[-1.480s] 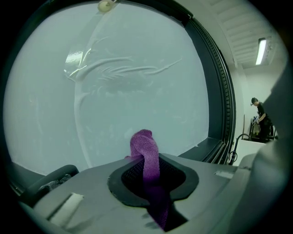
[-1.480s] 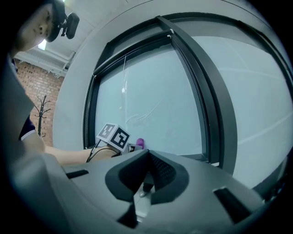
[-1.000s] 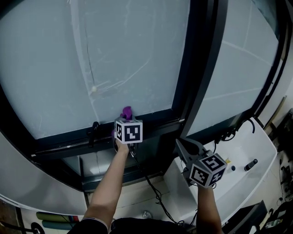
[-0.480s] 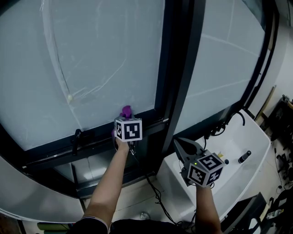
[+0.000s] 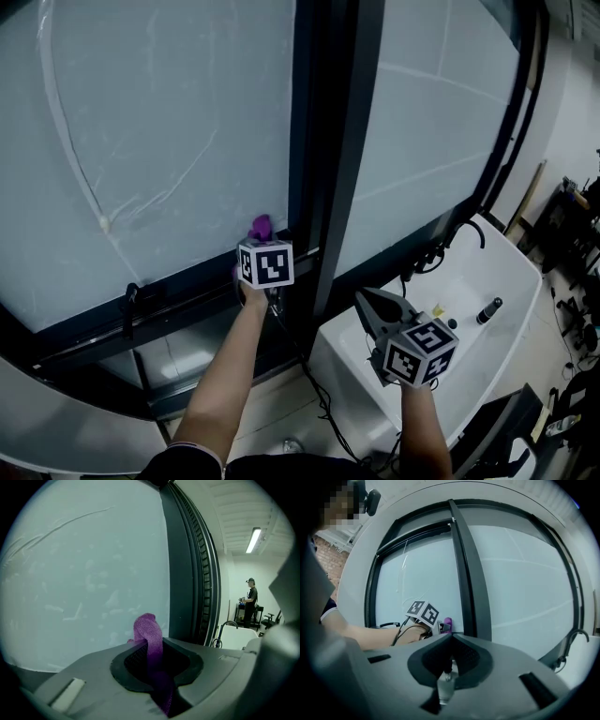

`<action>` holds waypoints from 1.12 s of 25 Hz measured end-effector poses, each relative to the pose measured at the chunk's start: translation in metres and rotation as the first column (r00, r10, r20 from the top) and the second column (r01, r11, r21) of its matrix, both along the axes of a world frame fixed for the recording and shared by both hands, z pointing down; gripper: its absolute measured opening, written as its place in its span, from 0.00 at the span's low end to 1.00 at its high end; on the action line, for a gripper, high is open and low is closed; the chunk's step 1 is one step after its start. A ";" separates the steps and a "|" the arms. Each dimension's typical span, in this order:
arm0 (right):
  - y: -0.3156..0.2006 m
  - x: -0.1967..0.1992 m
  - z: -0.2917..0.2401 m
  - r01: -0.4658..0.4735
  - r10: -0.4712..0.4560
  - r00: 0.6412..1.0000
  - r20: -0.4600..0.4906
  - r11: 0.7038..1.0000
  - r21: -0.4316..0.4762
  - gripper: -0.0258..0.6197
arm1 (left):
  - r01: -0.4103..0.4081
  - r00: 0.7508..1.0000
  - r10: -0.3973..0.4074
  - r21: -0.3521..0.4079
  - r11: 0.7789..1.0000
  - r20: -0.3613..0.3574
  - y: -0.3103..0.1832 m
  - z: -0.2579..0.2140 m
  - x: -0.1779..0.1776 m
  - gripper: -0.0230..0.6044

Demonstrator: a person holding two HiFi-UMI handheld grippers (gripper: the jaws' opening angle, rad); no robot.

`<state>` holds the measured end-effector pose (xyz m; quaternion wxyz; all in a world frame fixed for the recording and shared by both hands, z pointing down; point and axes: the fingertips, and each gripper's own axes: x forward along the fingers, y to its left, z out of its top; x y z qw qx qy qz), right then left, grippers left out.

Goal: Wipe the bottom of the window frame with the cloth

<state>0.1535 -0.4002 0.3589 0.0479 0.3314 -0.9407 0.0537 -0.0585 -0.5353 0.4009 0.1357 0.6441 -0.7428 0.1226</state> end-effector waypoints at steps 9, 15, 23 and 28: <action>-0.012 0.015 0.006 -0.032 0.032 0.999 -0.007 0.999 -0.015 0.04 | -0.023 0.998 0.025 0.037 0.999 -0.056 -0.024 -0.005 0.027 0.15; -0.015 0.024 0.011 -0.048 0.048 0.999 -0.013 0.999 -0.022 0.04 | -0.027 0.994 0.037 0.094 0.995 -0.099 -0.032 -0.008 0.036 0.15; -0.012 0.031 0.016 -0.056 0.056 0.998 -0.016 0.998 -0.033 0.04 | -0.082 0.990 0.094 0.113 0.990 -0.105 -0.036 -0.008 0.049 0.15; -0.005 0.030 0.014 -0.050 0.049 0.999 -0.015 0.998 -0.027 0.04 | -0.124 0.983 0.139 0.129 0.984 -0.116 -0.035 -0.010 0.054 0.15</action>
